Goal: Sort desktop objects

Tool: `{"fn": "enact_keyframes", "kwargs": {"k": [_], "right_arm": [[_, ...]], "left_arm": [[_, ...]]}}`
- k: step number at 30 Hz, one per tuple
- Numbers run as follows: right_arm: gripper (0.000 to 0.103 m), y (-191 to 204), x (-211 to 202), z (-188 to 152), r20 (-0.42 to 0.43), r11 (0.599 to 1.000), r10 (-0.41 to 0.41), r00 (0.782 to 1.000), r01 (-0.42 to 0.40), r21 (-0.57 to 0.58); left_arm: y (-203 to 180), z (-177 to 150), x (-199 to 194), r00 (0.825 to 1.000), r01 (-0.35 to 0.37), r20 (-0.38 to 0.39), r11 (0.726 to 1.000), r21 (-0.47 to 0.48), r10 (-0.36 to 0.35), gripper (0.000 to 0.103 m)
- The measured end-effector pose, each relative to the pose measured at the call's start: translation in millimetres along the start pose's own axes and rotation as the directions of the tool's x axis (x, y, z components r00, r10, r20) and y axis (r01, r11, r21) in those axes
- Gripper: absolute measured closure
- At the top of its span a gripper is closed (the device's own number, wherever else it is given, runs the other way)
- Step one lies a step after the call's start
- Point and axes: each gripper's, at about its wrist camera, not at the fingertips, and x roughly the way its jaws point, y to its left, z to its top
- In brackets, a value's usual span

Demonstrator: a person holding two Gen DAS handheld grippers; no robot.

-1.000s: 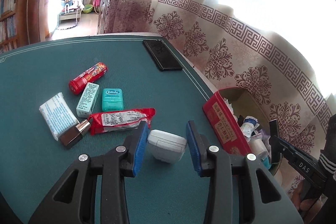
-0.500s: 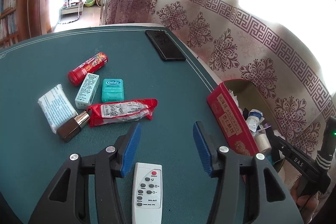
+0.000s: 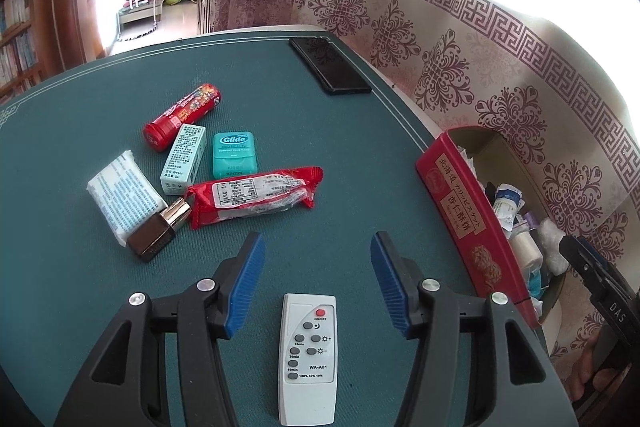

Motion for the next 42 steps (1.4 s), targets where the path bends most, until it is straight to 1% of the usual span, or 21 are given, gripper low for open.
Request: {"fn": "enact_keyframes", "kwargs": {"k": [8, 11, 15, 24, 33, 34, 35, 36, 37, 39, 42], "right_arm": [[0.020, 10.2, -10.5, -5.6, 0.018, 0.999, 0.037, 0.999, -0.037, -0.027], [0.019, 9.5, -11.6, -8.7, 0.017, 0.998, 0.055, 0.998, -0.055, -0.018], [0.018, 7.5, -11.6, -13.8, 0.013, 0.998, 0.070, 0.997, -0.070, -0.003], [0.018, 11.7, -15.6, -28.0, 0.006, 0.994, 0.107, 0.994, -0.107, -0.005], [0.018, 9.9, -15.9, -36.4, 0.005, 0.990, 0.139, 0.990, -0.139, 0.008], [0.018, 10.1, -15.6, -37.6, 0.005, 0.990, 0.142, 0.990, -0.143, 0.008], [0.018, 10.3, -15.1, -39.0, 0.004, 0.989, 0.145, 0.989, -0.145, 0.006], [0.018, 10.5, -14.4, -40.3, 0.003, 0.989, 0.147, 0.989, -0.147, 0.003], [0.018, 11.1, -13.7, -41.7, 0.001, 0.989, 0.149, 0.989, -0.149, -0.001], [0.018, 11.6, -12.4, -44.2, -0.002, 0.988, 0.157, 0.988, -0.157, -0.007], [0.018, 10.7, -13.0, -46.6, 0.001, 0.986, 0.168, 0.986, -0.168, -0.011]], "left_arm": [[10.3, -18.9, 2.2, 0.997, -0.050, -0.053, 0.999, -0.012, 0.049, 0.044], [11.7, -32.7, 1.9, 0.996, -0.061, -0.067, 0.998, -0.007, 0.060, 0.044], [13.0, -54.3, 3.7, 0.992, -0.094, -0.088, 0.996, 0.000, 0.094, 0.044], [-4.5, -72.1, 3.4, 0.988, -0.121, -0.084, 0.990, 0.071, 0.127, 0.044], [-21.5, -84.5, 22.8, 0.975, -0.176, -0.109, 0.970, 0.169, 0.196, 0.044], [-22.9, -84.5, 22.2, 0.976, -0.175, -0.095, 0.968, 0.178, 0.194, 0.044], [-23.6, -84.5, 22.7, 0.978, -0.164, -0.099, 0.970, 0.182, 0.184, 0.044], [-24.2, -84.5, 22.4, 0.980, -0.157, -0.093, 0.970, 0.184, 0.177, 0.048], [-25.1, -84.6, 22.0, 0.981, -0.156, -0.087, 0.970, 0.185, 0.174, 0.061], [-26.4, -84.5, 21.1, 0.983, -0.150, -0.079, 0.972, 0.182, 0.166, 0.061], [-30.3, -83.5, 13.8, 0.987, -0.149, -0.037, 0.974, 0.173, 0.157, 0.061]]}}
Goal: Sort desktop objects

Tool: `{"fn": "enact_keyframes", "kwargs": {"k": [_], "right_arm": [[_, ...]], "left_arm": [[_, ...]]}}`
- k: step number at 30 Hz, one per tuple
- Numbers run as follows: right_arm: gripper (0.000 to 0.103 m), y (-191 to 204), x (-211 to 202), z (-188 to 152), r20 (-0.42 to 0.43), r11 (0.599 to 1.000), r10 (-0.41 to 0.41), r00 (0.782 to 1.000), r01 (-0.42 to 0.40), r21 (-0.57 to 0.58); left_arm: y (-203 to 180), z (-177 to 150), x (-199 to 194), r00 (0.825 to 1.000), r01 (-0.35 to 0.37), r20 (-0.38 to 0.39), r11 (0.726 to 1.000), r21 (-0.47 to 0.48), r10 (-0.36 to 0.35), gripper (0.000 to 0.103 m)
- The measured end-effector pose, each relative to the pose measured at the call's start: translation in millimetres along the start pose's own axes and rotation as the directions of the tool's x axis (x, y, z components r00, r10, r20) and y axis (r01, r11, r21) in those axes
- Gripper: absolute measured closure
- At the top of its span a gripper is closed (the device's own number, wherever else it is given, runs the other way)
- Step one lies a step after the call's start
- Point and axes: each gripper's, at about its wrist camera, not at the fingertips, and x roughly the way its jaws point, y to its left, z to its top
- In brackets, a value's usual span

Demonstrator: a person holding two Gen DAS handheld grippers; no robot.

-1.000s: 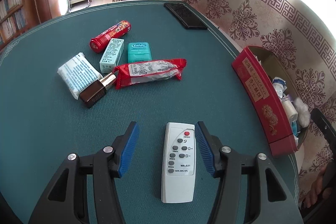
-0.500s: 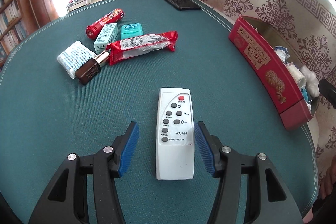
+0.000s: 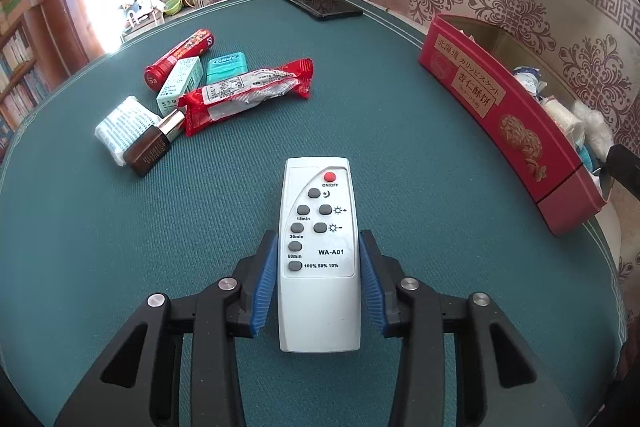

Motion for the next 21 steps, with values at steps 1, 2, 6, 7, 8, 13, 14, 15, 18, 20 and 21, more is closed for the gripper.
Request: {"fn": "enact_keyframes", "kwargs": {"k": [1, 2, 6, 7, 8, 13, 14, 15, 18, 20, 21], "right_arm": [[0.018, -0.6, -1.0, -0.5, 0.005, 1.000, 0.000, 1.000, 0.000, -0.002], [0.018, -1.4, -2.2, -0.7, 0.010, 1.000, -0.001, 1.000, 0.001, -0.002], [0.018, -7.3, -8.1, 1.1, 0.036, 1.000, -0.002, 0.999, 0.002, 0.007], [0.018, -9.2, -9.3, 1.5, 0.041, 1.000, -0.003, 0.999, 0.003, 0.011], [0.018, -11.6, -10.1, 1.9, 0.046, 1.000, -0.003, 0.999, 0.002, 0.017], [0.018, -26.5, -11.2, 1.6, 0.054, 0.998, -0.010, 0.999, 0.007, 0.056], [0.018, -29.6, -11.3, 1.3, 0.055, 0.998, -0.013, 0.998, 0.010, 0.061], [0.018, -32.8, -11.9, 0.9, 0.057, 0.998, -0.016, 0.998, 0.013, 0.066], [0.018, -42.7, -14.6, 0.2, 0.068, 0.996, -0.030, 0.997, 0.024, 0.083], [0.018, -49.5, -16.7, -0.8, 0.075, 0.995, -0.037, 0.996, 0.029, 0.095], [0.018, -52.3, -17.5, -1.4, 0.078, 0.994, -0.038, 0.996, 0.030, 0.101]], "left_arm": [[-2.0, 1.7, -4.3, 1.000, 0.001, 0.018, 1.000, -0.004, -0.001, 0.061], [-3.0, 3.3, -8.0, 0.999, 0.002, 0.033, 1.000, -0.007, -0.002, 0.061], [-10.9, 14.3, -21.0, 0.998, 0.010, 0.065, 1.000, 0.000, -0.010, 0.061], [-15.3, 16.9, -24.1, 0.997, 0.013, 0.073, 1.000, 0.009, -0.013, 0.061], [-20.7, 19.6, -27.6, 0.997, 0.018, 0.079, 1.000, 0.017, -0.019, 0.061], [-51.2, 37.0, -40.6, 0.991, 0.079, 0.104, 0.995, 0.057, -0.085, 0.061], [-58.0, 41.2, -42.3, 0.989, 0.093, 0.106, 0.993, 0.066, -0.099, 0.061], [-65.7, 45.3, -43.1, 0.988, 0.103, 0.107, 0.992, 0.075, -0.111, 0.061], [-88.0, 57.9, -46.8, 0.983, 0.136, 0.113, 0.985, 0.107, -0.148, 0.061], [-102.1, 67.1, -49.2, 0.977, 0.166, 0.114, 0.978, 0.124, -0.180, 0.061], [-109.3, 71.7, -50.2, 0.974, 0.181, 0.114, 0.975, 0.131, -0.196, 0.061]]}}
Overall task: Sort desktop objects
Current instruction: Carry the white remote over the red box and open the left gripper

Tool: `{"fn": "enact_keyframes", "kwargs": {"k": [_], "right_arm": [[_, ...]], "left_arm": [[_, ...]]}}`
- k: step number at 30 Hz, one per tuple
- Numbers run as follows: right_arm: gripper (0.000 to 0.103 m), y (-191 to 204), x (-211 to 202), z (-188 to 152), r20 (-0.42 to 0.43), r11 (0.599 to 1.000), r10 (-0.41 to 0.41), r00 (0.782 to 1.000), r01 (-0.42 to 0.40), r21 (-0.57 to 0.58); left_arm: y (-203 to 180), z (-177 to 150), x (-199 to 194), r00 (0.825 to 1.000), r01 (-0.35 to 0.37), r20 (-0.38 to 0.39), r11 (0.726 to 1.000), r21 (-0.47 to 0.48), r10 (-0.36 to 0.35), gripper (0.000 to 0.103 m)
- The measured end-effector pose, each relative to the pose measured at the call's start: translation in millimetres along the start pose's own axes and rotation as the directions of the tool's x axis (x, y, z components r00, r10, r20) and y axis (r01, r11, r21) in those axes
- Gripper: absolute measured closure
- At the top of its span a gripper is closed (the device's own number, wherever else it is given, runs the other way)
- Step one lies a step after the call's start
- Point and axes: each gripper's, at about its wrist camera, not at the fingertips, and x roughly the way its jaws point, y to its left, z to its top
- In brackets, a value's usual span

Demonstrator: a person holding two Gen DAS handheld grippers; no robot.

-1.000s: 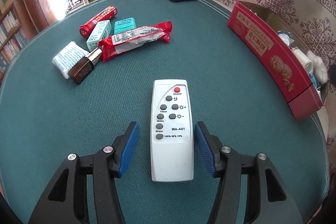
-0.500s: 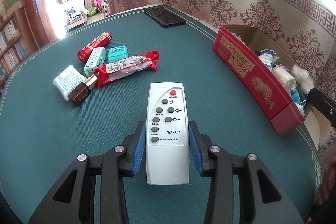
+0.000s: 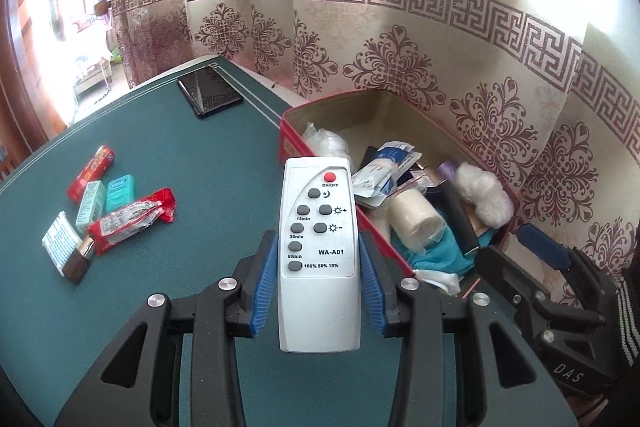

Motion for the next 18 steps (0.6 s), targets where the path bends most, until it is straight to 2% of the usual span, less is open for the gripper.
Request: {"fn": "enact_keyframes", "kwargs": {"k": [5, 9, 15, 18], "right_arm": [[0.018, -11.3, -3.9, -2.8, 0.008, 1.000, -0.009, 1.000, 0.009, 0.016], [0.018, -17.0, -9.1, -6.1, 0.016, 1.000, -0.023, 1.000, 0.022, 0.014], [0.018, -21.7, -21.6, -11.1, 0.023, 0.999, -0.038, 0.999, 0.037, 0.010], [0.018, -22.8, -30.4, -13.5, 0.035, 0.999, -0.054, 0.998, 0.053, 0.002]], "left_arm": [[-31.6, 25.1, 12.0, 0.995, 0.103, -0.009, 0.995, 0.019, -0.103, 0.060], [-51.2, 44.2, 33.1, 0.982, 0.187, -0.039, 0.982, -0.018, -0.187, 0.060], [-64.5, 49.5, 55.9, 0.975, 0.183, -0.116, 0.980, -0.077, -0.191, 0.060], [-61.3, 41.9, 49.1, 0.973, 0.196, -0.103, 0.976, -0.099, -0.206, 0.052]]}}
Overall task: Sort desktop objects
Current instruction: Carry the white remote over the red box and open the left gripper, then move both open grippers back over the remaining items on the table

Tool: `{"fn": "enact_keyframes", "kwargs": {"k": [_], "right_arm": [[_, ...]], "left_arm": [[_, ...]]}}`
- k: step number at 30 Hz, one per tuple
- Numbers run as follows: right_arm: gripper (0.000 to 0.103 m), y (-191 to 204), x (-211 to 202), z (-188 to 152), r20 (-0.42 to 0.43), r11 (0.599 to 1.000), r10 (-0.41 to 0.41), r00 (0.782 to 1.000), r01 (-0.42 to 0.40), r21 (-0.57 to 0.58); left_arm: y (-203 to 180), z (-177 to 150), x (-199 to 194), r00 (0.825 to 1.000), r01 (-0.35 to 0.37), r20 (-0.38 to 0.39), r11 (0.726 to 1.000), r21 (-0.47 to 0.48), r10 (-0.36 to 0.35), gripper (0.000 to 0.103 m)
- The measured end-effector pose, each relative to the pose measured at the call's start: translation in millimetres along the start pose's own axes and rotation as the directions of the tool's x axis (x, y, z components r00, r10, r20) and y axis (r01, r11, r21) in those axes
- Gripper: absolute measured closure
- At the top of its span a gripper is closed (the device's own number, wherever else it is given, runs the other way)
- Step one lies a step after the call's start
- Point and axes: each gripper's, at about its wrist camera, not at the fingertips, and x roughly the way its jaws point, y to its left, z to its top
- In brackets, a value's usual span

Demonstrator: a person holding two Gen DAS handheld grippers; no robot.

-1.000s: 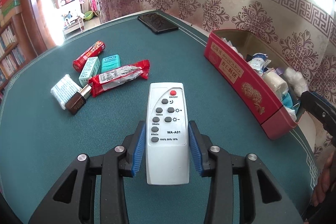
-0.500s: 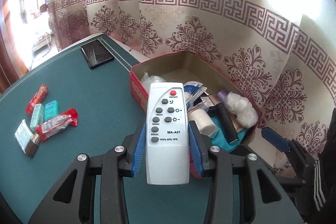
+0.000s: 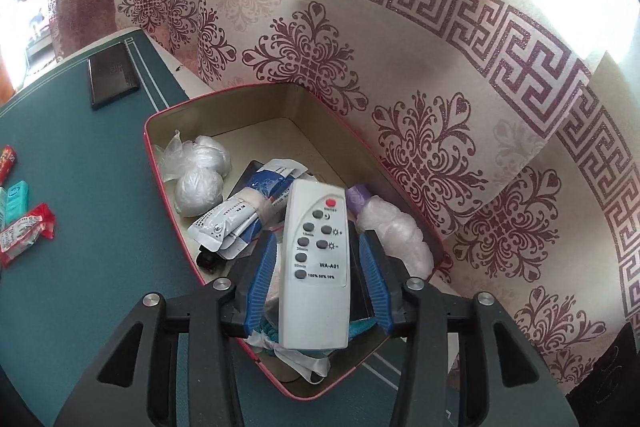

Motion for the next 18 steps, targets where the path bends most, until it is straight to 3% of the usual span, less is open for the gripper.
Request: {"fn": "enact_keyframes", "kwargs": {"k": [8, 18], "right_arm": [[0.018, 14.2, -21.5, -3.6, 0.006, 0.999, 0.010, 1.000, -0.009, -0.043], [0.018, 58.8, -53.5, -18.0, 0.005, 0.986, 0.025, 1.000, -0.024, -0.163]], "left_arm": [[23.7, -17.7, -47.4, 0.995, 0.025, 0.097, 0.996, -0.087, -0.016, 0.048], [64.8, -55.5, -103.7, 0.969, -0.120, 0.202, 0.985, -0.126, 0.144, 0.045]]}}
